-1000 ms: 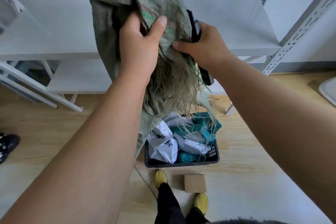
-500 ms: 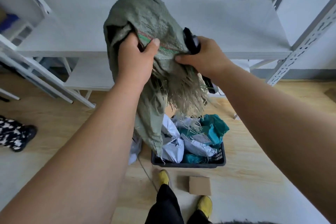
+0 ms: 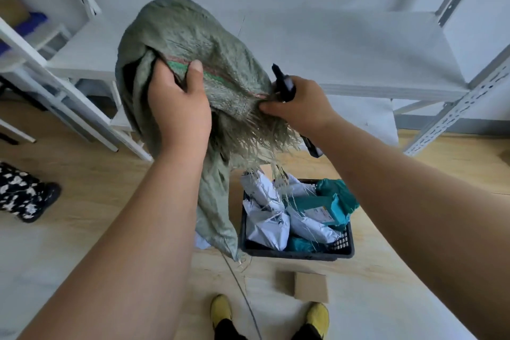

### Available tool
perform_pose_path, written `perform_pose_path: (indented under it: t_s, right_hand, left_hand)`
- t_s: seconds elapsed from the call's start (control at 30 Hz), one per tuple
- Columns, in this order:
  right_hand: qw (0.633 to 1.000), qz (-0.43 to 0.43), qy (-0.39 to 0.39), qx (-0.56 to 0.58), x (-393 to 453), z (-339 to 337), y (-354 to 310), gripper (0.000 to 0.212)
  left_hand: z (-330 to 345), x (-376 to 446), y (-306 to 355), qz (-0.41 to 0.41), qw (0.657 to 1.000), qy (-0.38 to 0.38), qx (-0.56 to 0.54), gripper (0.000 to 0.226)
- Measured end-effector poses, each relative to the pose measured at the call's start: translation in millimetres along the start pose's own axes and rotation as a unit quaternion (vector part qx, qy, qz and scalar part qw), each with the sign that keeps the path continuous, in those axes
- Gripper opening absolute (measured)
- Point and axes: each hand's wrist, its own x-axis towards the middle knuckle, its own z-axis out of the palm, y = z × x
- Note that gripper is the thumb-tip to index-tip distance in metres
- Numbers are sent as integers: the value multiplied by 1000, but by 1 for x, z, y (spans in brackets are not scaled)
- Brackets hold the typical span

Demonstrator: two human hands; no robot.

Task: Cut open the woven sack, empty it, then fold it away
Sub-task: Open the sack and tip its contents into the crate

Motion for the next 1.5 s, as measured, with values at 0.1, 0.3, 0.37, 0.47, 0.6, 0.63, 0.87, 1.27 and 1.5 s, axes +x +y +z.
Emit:
perform_pose_path:
  t_s: [0.1, 0.3, 0.37, 0.47, 0.6, 0.63, 0.87, 1.27, 1.5]
  right_hand:
    - [999, 17, -32, 13, 2, 43, -12, 30]
    - [994, 42, -80, 65, 4, 135, -37, 20]
    - [992, 42, -98, 67, 7, 164, -46, 21]
    - [990, 40, -122, 53, 14, 205, -57, 25]
    - [982, 30, -187, 18, 16, 261, -62, 29]
    - [978, 36, -203, 18, 15, 275, -60, 29]
    - [970, 69, -235, -10, 12, 337, -44, 29]
    - [969, 123, -213, -28, -4, 325, 11, 20]
    - [966, 132, -222, -27, -32, 273, 62, 11]
  left_hand:
    - [-29, 9, -28, 3, 999, 22, 32, 35]
    - [-100, 36, -87, -3, 995, 40, 95, 35]
    - [-122, 48, -108, -4, 992, 48, 115, 35]
    - [-152, 62, -139, -18, 988, 53, 145, 35]
    - [-191, 65, -183, -45, 975, 59, 209, 33]
    - [-200, 64, -194, -54, 971, 60, 227, 33]
    - [-240, 43, -273, -119, 940, 8, 321, 32]
    - [-235, -59, -337, -316, 868, -57, 380, 30]
    - [-210, -127, -339, -381, 841, -29, 383, 31]
